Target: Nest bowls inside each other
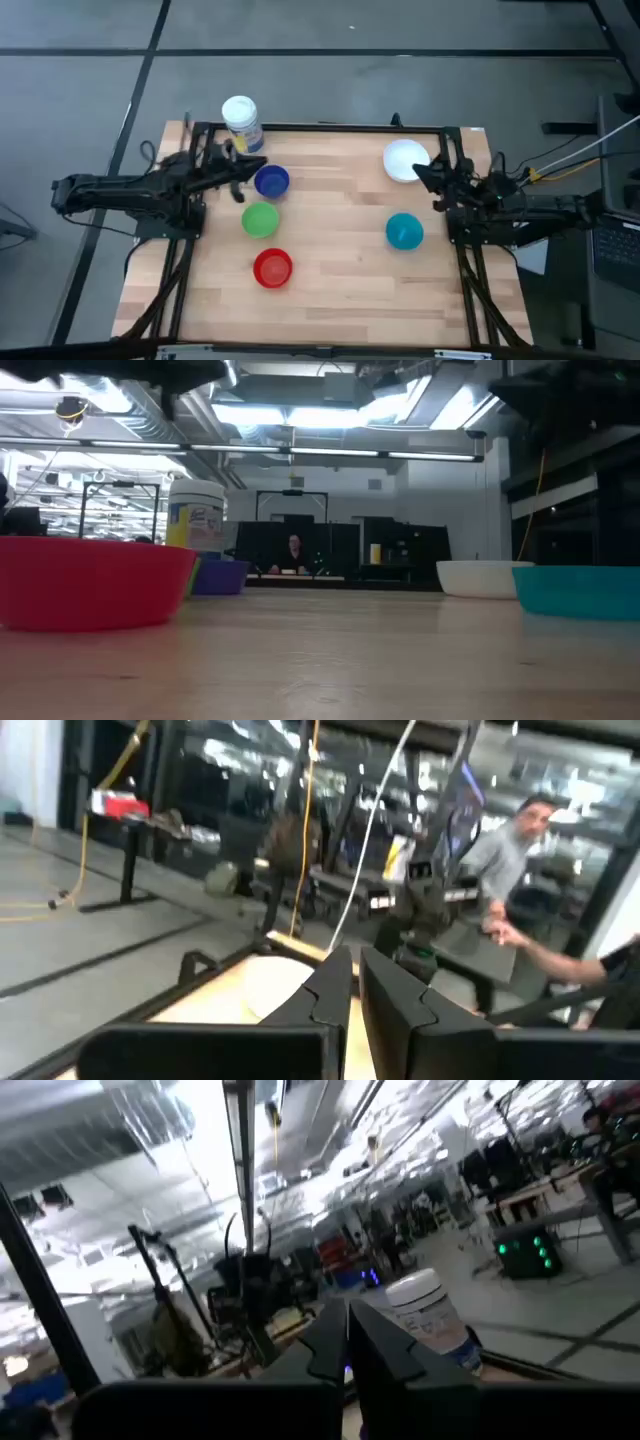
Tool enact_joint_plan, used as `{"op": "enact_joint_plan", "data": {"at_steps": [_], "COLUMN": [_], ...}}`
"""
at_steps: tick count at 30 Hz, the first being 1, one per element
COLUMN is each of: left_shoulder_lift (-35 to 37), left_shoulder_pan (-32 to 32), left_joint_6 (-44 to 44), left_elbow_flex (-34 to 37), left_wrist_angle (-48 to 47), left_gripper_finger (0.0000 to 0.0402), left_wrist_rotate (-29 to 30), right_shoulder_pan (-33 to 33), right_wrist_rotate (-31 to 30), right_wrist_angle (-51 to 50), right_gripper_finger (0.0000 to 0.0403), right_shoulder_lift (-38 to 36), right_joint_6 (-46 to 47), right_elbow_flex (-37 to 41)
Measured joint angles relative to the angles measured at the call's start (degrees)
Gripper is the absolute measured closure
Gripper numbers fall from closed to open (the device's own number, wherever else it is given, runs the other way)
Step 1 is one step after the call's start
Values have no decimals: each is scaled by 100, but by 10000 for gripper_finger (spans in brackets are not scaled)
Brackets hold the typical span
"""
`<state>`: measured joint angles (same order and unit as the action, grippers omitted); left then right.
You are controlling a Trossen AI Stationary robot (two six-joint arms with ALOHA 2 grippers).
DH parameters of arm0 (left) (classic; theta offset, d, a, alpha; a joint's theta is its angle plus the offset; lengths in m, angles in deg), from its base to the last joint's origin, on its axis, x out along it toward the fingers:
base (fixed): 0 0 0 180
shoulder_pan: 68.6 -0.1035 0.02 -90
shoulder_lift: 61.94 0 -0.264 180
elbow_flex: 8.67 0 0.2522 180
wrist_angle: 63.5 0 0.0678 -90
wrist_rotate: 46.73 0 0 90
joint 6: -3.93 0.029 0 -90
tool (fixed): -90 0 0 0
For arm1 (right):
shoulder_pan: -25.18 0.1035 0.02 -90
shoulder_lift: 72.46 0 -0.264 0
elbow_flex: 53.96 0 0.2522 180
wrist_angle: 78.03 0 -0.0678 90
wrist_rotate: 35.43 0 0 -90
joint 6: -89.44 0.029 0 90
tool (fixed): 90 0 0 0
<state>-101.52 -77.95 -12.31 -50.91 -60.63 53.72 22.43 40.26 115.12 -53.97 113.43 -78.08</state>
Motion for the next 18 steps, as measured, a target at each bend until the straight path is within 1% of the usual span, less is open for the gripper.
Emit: {"op": "enact_joint_plan", "data": {"at_steps": [2, 4, 5, 7, 9, 11, 13, 16, 18], "left_shoulder_lift": [-489, -815, -920, -1062, -1097, -1099, -1127, -1196, -1230], "left_shoulder_pan": [-211, -438, -544, -705, -798, -838, -844, -841, -804], "left_joint_6": [-142, -388, -508, -657, -646, -399, -113, 156, 198], "left_elbow_flex": [-349, -568, -656, -908, -1290, -1777, -2300, -2945, -3252], "left_wrist_angle": [-234, -313, -248, -90, -313, -989, -1958, -3290, -3927], "left_gripper_finger": [382, 382, 382, 382, 382, 382, 382, 382, 382], "left_wrist_rotate": [-361, -814, -1054, -1472, -1648, -1653, -1599, -1522, -1389], "right_shoulder_pan": [-123, -288, -394, -626, -840, -972, -1040, -1070, -1070], "right_wrist_rotate": [229, 456, 562, 754, 1104, 1450, 1744, 2187, 2353], "right_wrist_angle": [-278, -1105, -1811, -3556, -5128, -6030, -6568, -6947, -7149], "right_gripper_finger": [383, 383, 383, 383, 383, 383, 383, 383, 381], "right_shoulder_lift": [694, 1296, 1554, 2037, 2496, 2857, 3109, 3353, 3429], "right_joint_6": [-245, -547, -653, -707, -867, -1112, -1311, -1397, -1373], "right_elbow_flex": [-528, -1234, -1668, -2559, -3343, -3949, -4360, -4699, -4756]}}
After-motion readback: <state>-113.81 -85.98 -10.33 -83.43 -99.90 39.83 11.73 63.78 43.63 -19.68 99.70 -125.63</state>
